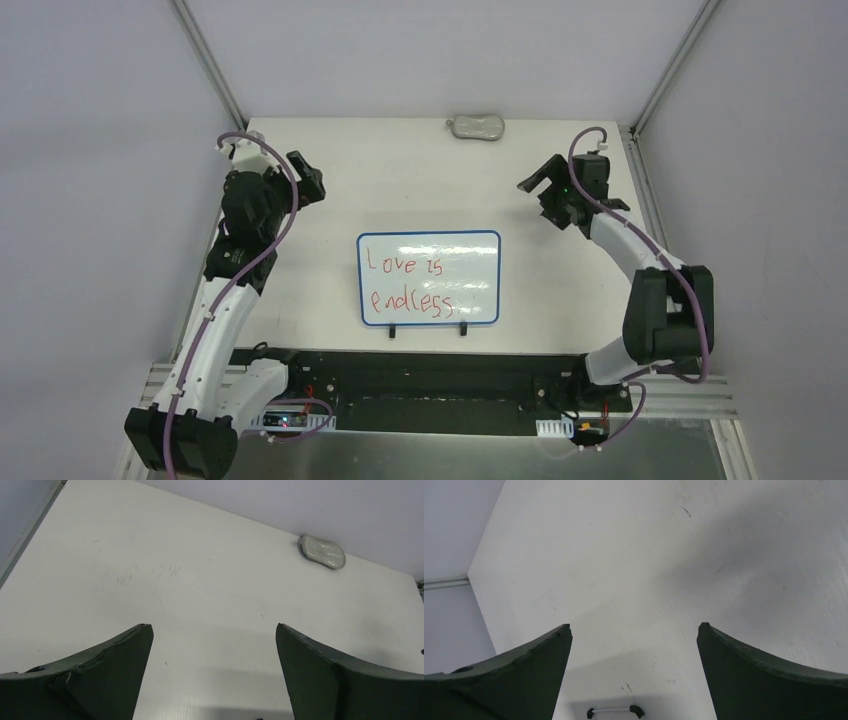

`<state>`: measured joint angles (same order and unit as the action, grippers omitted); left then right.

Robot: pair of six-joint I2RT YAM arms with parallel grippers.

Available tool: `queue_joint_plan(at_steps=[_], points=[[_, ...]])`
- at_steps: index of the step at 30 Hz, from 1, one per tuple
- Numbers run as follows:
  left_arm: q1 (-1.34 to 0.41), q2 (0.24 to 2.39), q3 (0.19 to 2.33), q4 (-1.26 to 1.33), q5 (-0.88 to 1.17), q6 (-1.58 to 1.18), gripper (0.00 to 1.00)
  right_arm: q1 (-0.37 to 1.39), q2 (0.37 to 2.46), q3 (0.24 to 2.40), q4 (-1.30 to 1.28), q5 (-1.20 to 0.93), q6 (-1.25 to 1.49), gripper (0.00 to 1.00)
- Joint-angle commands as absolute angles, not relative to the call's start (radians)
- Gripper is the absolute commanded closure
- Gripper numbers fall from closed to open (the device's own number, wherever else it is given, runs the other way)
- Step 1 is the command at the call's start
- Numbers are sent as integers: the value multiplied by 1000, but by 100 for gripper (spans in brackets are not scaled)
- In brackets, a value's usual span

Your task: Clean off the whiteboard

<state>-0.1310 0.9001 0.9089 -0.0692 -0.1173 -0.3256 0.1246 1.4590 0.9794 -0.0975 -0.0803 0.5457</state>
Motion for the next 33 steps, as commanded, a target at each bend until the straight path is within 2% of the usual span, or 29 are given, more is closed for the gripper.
queue_joint_plan(at_steps=[1,7,13,20,25,33], points=[[-130,908,965,-101,-83,-379,3,67,1607,1100,69,-246,701,2],[-130,929,985,-125,-10,-431,3,43,1912,1282,177,-434,826,2],[-130,940,989,-117,47,-449,2,32,2187,1535,293,-513,970,2],[-130,972,996,-105,119,-483,1,37,2512,1851,325,-466,1144,1],[-130,993,1004,-102,164,-513,7,68,2664,2065,235,-328,1163,18],[-130,1025,1017,-105,211,-539,13,110,2871,2323,183,-205,1162,29]])
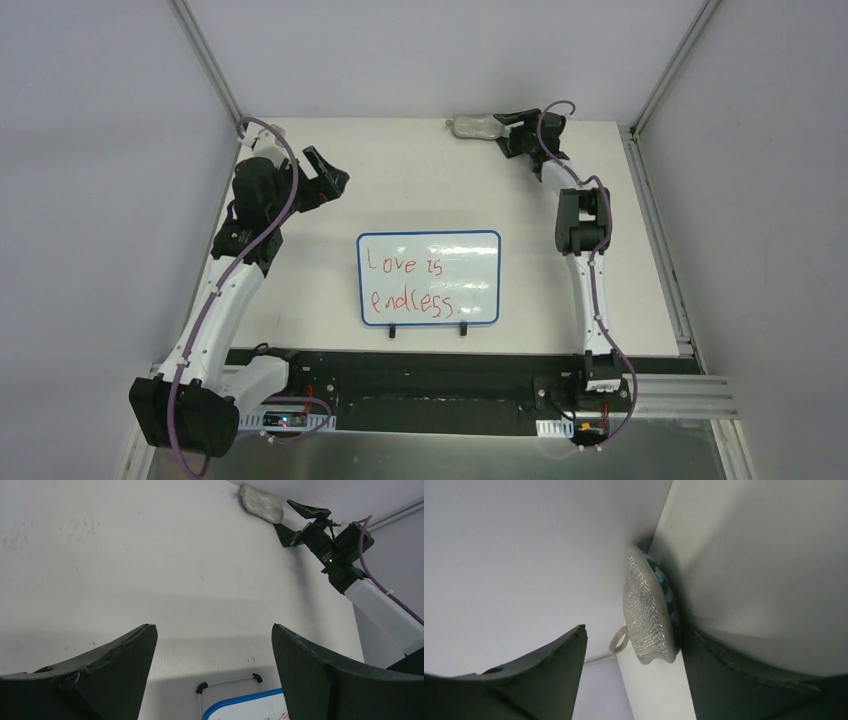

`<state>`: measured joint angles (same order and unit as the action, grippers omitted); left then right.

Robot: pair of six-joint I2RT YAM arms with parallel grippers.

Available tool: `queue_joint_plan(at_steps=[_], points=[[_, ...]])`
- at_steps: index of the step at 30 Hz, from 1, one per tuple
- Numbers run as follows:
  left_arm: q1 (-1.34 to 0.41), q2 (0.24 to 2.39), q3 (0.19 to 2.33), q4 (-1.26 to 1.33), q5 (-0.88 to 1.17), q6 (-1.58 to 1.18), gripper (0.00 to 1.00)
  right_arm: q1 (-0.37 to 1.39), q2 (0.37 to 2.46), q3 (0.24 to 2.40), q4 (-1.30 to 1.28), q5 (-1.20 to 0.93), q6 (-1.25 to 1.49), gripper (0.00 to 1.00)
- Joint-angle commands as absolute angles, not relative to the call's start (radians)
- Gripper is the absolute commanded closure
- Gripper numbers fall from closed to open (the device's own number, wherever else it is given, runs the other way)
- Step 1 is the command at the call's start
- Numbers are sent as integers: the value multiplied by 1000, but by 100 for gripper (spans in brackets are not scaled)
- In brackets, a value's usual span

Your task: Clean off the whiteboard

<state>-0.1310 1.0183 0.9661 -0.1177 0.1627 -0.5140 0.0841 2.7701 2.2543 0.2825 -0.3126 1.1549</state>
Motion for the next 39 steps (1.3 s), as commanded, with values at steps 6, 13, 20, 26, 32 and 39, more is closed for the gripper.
queue_joint_plan(at_steps=[6,13,20,26,32,39], points=[[-131,1036,1019,-104,224,-553,15,132,2900,2339,188,-92,1128,53],[-130,1047,1018,-104,235,-558,16,124,2869,2358,156,-126,1041,100],[-130,1046,1009,-67,290,-569,16,49,2367,1935,105,-137,861,100],[-133,1061,1020,-40,378,-597,18,-32,1827,1460,-57,-24,657,100],[-151,1067,994,62,461,-644,21,-34,1345,1159,-381,179,472,100],[-278,1068,1020,27,485,-591,21,-21,797,888,-551,-36,382,100]])
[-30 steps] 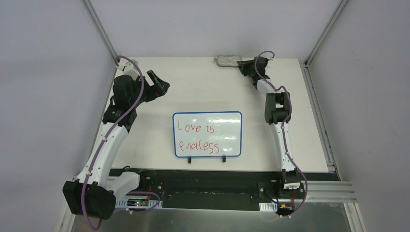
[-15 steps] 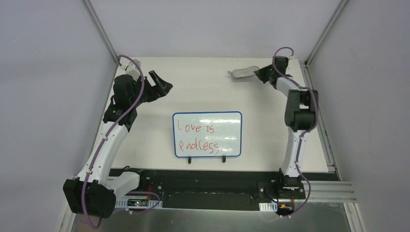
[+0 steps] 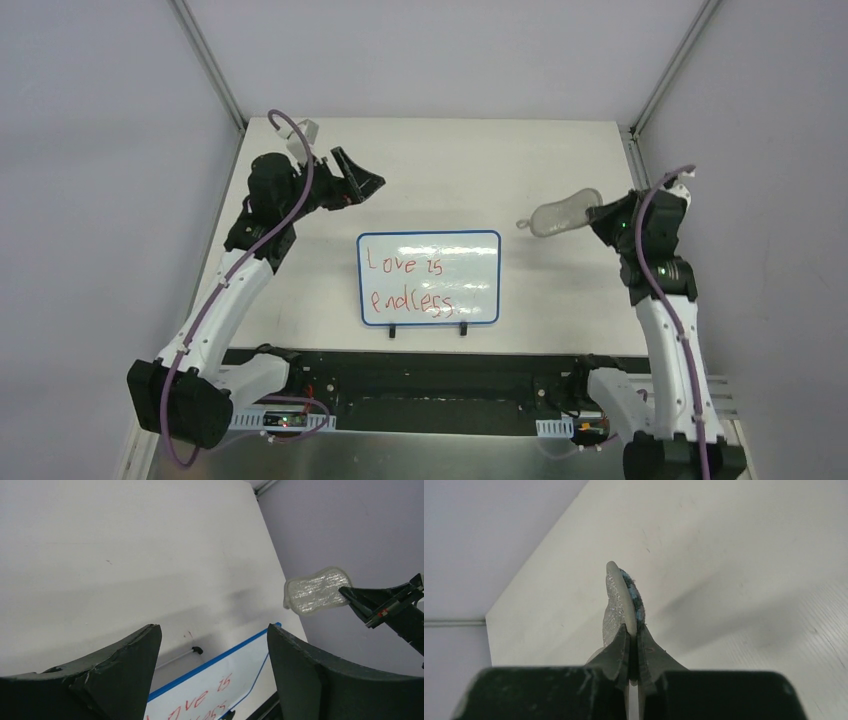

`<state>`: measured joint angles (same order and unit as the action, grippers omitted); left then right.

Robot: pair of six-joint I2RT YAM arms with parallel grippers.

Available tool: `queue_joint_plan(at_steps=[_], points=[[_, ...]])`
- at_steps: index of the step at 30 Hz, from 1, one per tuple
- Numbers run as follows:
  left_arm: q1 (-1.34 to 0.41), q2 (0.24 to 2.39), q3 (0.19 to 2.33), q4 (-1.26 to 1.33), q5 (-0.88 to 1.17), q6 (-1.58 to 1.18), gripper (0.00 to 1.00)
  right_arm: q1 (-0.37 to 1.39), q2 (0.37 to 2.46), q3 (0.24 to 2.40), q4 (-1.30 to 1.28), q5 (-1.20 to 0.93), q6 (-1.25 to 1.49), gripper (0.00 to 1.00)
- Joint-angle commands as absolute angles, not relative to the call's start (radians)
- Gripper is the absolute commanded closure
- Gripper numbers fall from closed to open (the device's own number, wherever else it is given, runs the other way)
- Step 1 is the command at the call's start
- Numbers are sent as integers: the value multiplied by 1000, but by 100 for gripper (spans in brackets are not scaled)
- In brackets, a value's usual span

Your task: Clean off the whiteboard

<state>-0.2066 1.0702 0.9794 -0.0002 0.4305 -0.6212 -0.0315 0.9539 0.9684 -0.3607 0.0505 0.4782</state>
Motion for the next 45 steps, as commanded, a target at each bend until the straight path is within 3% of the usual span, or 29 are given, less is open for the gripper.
queue_joint_plan(at_steps=[1,5,12,16,20,25,29,33,40,45], points=[[-305,1066,1034,9,486,-565,21,-19,749,887,-607,-19,377,100],[-421,1048,1070,-66,499,-451,20,-18,582,906,-667,-144,319,100],[-535,1072,1086,9,719,-438,15,-18,451,840,-542,-800,229,100],[-556,1121,1083,120,819,-563,16,-18,445,773,-406,-844,306,100],[-602,1122,1073,86,783,-518,15,-16,508,703,-201,-914,440,100],[-728,1087,1131,-217,420,-298,16,16,560,700,-202,-731,555,100],[-854,1016,1114,-280,159,-129,16,110,590,684,-175,-616,737,100],[-949,954,1095,-280,55,-18,16,327,630,719,-230,-351,789,100],[-1065,951,1111,-351,6,126,16,787,900,902,-366,151,865,100],[-1143,1054,1193,-496,-113,193,20,939,1067,1066,-415,324,894,100]])
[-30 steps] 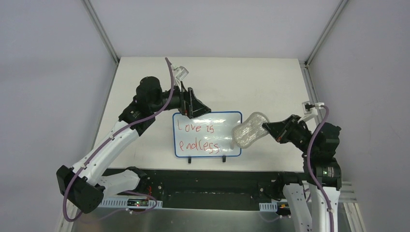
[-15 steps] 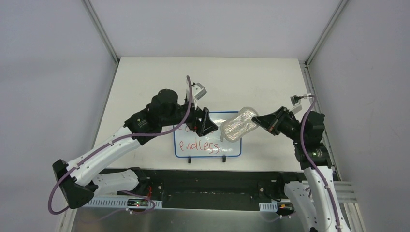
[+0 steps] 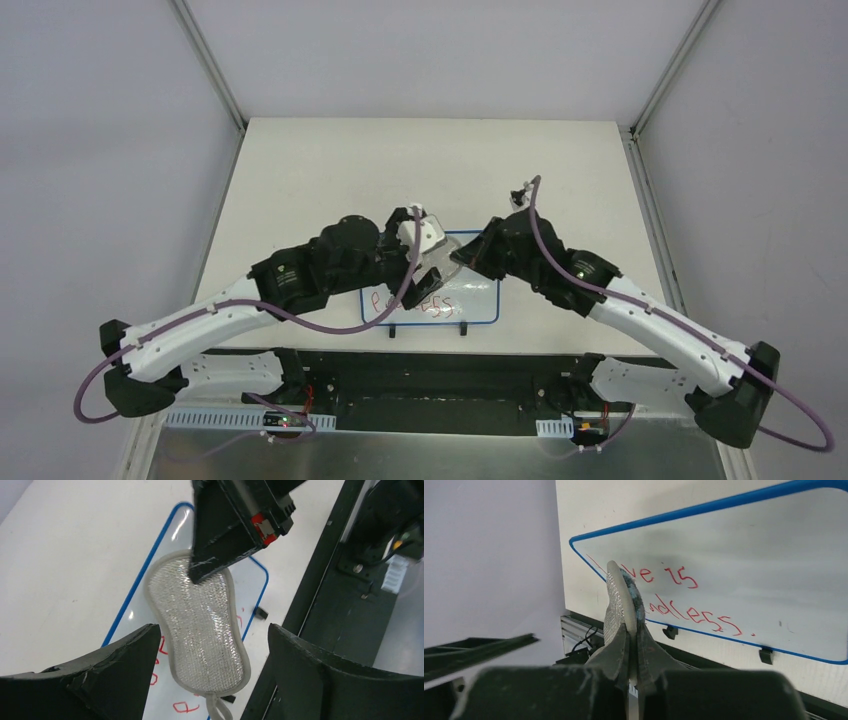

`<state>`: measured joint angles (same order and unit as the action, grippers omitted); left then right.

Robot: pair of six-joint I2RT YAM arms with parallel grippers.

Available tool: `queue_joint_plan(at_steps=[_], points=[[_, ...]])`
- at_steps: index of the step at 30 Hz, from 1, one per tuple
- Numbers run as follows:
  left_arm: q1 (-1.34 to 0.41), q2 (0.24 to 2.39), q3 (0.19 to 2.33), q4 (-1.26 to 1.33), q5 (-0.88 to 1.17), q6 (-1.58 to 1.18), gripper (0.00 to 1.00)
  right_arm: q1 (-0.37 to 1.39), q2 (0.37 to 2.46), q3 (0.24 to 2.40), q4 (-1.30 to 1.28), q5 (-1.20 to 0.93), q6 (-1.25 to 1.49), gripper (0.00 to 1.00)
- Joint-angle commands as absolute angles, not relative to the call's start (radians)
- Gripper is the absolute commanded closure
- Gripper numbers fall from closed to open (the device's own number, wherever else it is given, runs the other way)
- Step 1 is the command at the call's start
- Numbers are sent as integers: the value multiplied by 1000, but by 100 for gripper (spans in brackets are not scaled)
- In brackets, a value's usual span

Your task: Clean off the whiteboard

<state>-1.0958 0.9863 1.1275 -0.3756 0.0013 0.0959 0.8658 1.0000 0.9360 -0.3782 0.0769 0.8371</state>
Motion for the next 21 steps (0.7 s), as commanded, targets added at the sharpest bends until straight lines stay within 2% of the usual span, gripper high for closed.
queue_joint_plan(at_steps=[1,4,8,16,21], points=[[-1159,1066,1206,-508,-137,199,22,959,1086,1087,-422,351,897,100],[-1172,1070,1208,-507,-207,183,27,986,1095,1098,-420,384,908,100],[-1172,1060,1195,-488,-191,173,31,989,1034,1048,-364,377,935,100],[-1172,1134,1203,-494,-224,161,33,1008,1015,1030,-328,365,959,100],[-1173,1136,1196,-482,-322,166,42,1019,1034,1028,-308,351,961,100]])
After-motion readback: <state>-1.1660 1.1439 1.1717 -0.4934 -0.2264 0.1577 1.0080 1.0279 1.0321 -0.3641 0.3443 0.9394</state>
